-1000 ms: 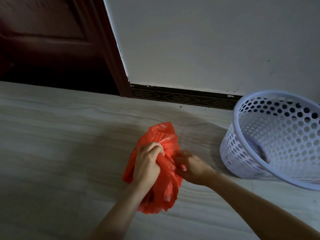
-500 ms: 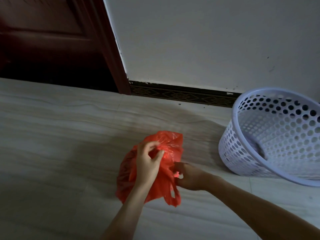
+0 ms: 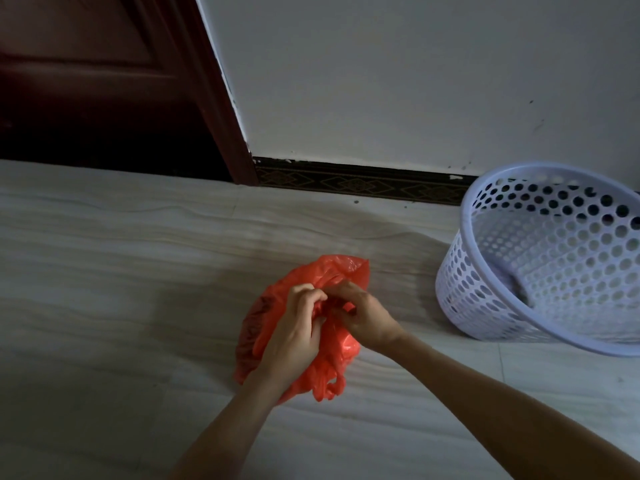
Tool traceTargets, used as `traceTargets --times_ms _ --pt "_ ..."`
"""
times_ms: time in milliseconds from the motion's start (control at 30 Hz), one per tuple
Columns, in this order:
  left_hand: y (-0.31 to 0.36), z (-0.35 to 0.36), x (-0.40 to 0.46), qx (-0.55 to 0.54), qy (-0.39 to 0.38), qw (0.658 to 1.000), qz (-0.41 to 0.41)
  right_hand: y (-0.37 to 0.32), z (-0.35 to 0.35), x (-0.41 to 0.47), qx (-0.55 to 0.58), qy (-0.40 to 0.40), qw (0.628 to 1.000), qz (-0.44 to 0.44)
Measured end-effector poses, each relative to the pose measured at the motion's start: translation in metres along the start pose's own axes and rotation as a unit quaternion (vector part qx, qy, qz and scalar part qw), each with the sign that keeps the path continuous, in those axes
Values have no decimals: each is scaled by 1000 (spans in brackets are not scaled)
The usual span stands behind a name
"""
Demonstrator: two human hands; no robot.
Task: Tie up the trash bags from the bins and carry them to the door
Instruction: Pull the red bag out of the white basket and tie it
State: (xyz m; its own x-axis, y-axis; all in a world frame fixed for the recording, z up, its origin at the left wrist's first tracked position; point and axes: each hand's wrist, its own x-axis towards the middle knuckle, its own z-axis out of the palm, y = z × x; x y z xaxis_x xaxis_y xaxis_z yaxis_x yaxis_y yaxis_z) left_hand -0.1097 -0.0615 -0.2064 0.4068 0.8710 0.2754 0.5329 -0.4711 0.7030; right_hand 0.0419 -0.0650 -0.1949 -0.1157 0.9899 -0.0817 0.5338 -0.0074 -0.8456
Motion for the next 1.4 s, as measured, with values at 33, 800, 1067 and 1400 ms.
traceTargets --times_ms 33,800,1067,1400 --pt "-2 0 0 6 7 1000 6 1 3 0 -3 4 1000 -9" --pt "-22 -4 -8 305 102 945 59 2 1 9 -355 49 894 -268" --pt "-15 6 -8 332 131 929 101 5 -9 5 -352 56 889 -288" --pt "-5 11 -9 304 99 946 43 7 8 -3 -63 34 997 7"
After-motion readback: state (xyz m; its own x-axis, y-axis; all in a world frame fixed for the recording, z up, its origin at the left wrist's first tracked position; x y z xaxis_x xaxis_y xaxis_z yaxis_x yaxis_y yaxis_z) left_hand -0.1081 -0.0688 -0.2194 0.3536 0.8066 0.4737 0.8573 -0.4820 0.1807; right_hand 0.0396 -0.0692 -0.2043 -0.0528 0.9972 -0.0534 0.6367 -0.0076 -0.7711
